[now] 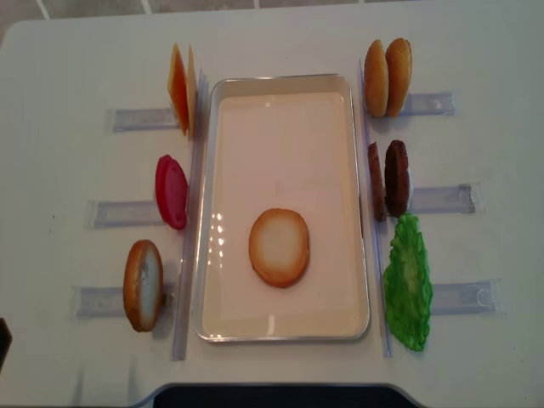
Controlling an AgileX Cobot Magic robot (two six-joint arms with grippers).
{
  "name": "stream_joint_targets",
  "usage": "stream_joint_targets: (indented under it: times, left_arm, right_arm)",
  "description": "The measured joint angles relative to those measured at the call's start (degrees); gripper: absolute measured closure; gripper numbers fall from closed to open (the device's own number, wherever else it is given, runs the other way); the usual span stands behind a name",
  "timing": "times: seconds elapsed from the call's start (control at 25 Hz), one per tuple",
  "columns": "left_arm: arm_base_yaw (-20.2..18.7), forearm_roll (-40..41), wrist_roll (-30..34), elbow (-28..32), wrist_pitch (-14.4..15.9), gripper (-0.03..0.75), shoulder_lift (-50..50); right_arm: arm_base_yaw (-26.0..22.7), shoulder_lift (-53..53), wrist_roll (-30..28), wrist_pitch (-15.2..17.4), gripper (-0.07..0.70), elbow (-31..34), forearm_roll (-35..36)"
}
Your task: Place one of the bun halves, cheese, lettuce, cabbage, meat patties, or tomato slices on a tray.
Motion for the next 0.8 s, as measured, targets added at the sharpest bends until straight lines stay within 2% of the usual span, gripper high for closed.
stream_joint_targets:
  times: [0.24,0.8]
  left_arm:
    - [0.0,0.0,0.0,0.0,0.0,0.166,-0.07]
    - [0.0,0.0,0.63,0.0,0.0,0.221,-0.07]
  right_arm:
    - [0.0,0.0,0.0,0.0,0.111,0.0,0.0]
    - [0.0,0.0,0.0,0.0,0.111,0.0,0.0]
